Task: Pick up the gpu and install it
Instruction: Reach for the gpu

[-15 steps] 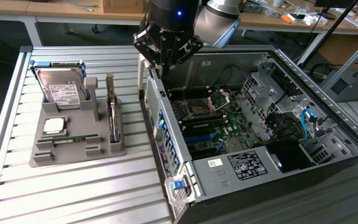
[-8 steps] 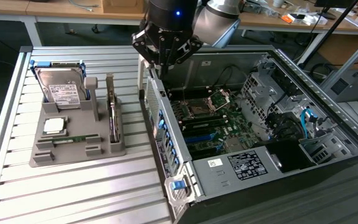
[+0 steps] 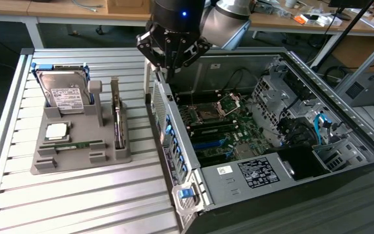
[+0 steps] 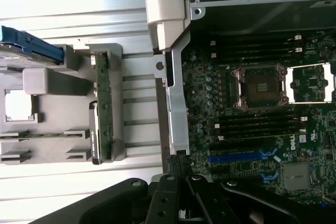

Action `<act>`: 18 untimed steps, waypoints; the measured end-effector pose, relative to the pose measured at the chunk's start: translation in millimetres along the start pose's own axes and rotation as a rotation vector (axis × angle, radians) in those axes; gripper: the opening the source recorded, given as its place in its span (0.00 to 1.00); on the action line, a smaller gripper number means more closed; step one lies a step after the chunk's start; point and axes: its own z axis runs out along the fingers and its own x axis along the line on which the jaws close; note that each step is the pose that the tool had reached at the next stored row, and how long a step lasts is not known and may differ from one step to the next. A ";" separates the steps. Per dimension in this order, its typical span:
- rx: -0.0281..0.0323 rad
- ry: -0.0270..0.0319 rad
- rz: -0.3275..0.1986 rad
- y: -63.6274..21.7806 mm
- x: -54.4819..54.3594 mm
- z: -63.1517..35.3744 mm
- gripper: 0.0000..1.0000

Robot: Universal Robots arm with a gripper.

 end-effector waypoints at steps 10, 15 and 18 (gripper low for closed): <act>0.0000 0.0000 0.000 -0.5 3.7 -0.1 0.11; 0.0000 0.0000 0.000 -0.7 5.4 -0.1 0.11; 0.0000 -0.0001 0.000 -0.9 6.4 -0.1 0.11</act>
